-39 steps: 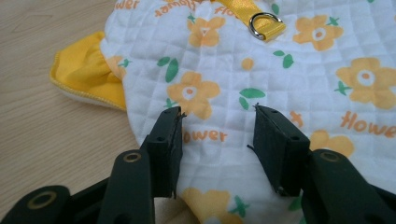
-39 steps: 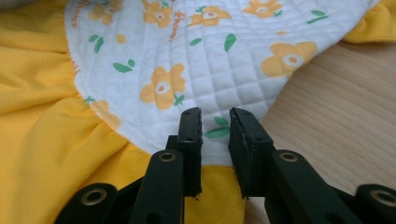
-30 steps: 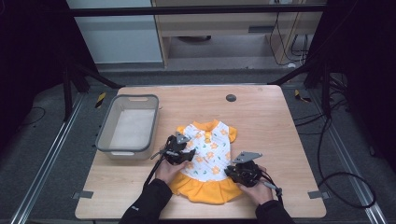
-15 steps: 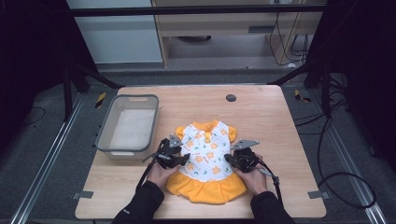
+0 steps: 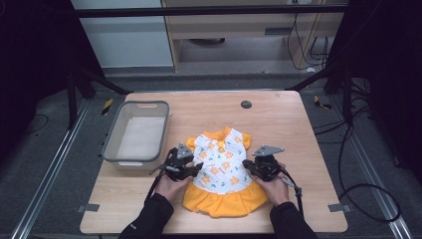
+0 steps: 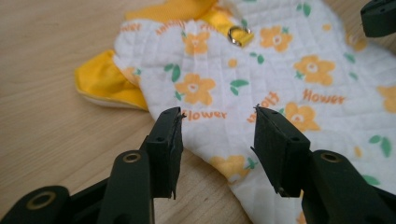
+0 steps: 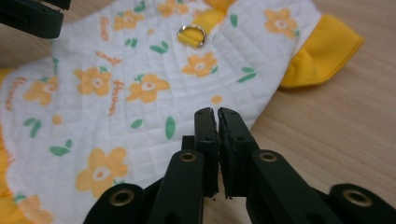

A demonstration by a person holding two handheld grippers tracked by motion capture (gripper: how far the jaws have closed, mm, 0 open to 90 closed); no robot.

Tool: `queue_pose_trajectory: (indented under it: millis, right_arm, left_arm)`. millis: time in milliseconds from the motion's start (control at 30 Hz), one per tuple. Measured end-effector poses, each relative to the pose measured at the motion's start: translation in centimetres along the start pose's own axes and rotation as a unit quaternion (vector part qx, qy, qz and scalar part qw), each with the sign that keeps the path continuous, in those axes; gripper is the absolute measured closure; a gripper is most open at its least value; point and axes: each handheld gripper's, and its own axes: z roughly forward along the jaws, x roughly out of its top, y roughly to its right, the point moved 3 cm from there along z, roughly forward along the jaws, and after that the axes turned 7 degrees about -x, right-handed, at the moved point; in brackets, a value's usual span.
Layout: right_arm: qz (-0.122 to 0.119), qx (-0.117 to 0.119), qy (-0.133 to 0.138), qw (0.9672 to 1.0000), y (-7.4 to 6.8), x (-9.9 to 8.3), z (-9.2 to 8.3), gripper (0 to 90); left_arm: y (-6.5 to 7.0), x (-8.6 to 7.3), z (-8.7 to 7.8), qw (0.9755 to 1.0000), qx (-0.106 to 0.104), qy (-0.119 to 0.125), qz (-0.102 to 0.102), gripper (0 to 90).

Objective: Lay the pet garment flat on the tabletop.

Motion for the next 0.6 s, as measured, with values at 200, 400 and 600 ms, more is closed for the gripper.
queue_pose_trajectory:
  millis: [200,400,600]
  right_arm:
    - [0.017,-0.006,0.041,0.9990,0.9,0.1,-3.1,75.8]
    - [0.031,-0.035,0.057,0.9973,2.0,-1.4,-5.5,62.2]
    - [0.052,-0.055,0.069,0.9948,2.9,-2.8,-7.4,49.4]
  left_arm:
    - [0.4,-0.4,-3.2,0.9997,-0.007,0.021,0.011,49.3]
    - [0.8,-2.6,-5.7,0.9995,-0.011,0.025,0.017,47.0]
    - [0.8,-5.1,-7.1,0.9998,-0.006,0.018,0.012,42.4]
